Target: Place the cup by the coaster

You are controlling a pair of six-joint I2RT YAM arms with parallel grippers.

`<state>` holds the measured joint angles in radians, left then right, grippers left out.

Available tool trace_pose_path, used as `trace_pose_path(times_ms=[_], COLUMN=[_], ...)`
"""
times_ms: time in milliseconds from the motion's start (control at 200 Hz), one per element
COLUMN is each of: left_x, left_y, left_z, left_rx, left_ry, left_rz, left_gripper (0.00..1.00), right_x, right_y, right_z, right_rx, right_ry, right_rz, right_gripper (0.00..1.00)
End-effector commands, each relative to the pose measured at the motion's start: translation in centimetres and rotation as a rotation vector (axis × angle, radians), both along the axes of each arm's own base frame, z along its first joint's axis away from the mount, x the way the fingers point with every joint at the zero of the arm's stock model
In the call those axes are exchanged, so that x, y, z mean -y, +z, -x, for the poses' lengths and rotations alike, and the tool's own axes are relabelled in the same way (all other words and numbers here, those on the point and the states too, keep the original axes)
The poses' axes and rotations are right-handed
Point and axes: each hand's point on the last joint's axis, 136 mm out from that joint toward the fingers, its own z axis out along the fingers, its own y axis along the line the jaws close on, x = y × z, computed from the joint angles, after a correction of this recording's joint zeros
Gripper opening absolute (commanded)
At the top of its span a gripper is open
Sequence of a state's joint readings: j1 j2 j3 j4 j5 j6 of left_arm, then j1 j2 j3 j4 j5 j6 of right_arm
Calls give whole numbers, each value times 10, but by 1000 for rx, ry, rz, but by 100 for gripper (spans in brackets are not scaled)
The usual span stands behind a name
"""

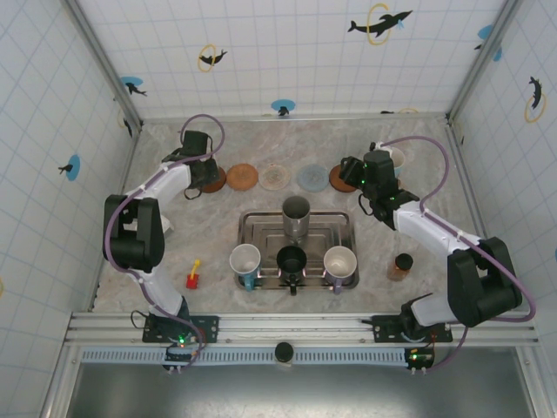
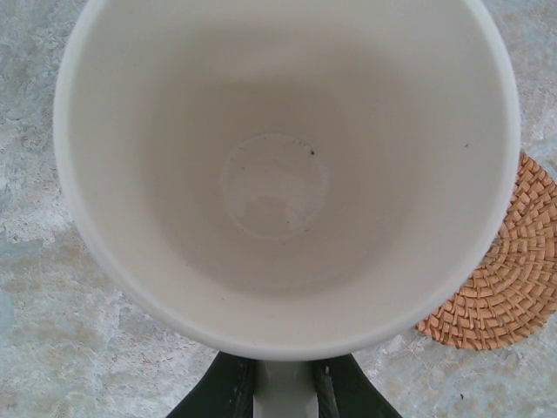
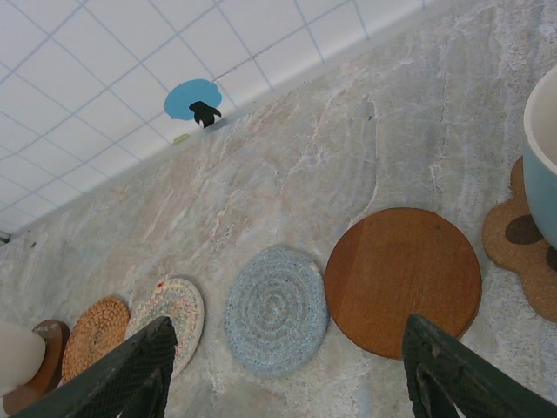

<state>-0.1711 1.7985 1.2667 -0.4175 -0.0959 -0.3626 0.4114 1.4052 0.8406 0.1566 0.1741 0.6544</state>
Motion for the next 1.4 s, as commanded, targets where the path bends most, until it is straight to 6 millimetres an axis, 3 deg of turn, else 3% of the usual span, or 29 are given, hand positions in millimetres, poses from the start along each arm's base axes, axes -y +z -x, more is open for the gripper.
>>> trace_pose_path(times_ms=[0, 551, 1211, 1397], left_x=[-5, -4, -4, -5], left_y=[16, 16, 14, 14], left_z=[-11, -12, -12, -12], left_rx=[36, 28, 20, 22], left_ry=[0, -3, -1, 3], left_rz=[-28, -26, -27, -26], left_gripper=[0, 0, 23, 26], right_x=[-5, -6, -7, -8], right_y=[18, 17, 17, 17], right_z=[-9, -10, -11, -11], right_rx=[41, 38, 38, 36], right_ry=[5, 5, 9, 11], right_rz=[-19, -18, -17, -16], right_gripper=[70, 70, 70, 70])
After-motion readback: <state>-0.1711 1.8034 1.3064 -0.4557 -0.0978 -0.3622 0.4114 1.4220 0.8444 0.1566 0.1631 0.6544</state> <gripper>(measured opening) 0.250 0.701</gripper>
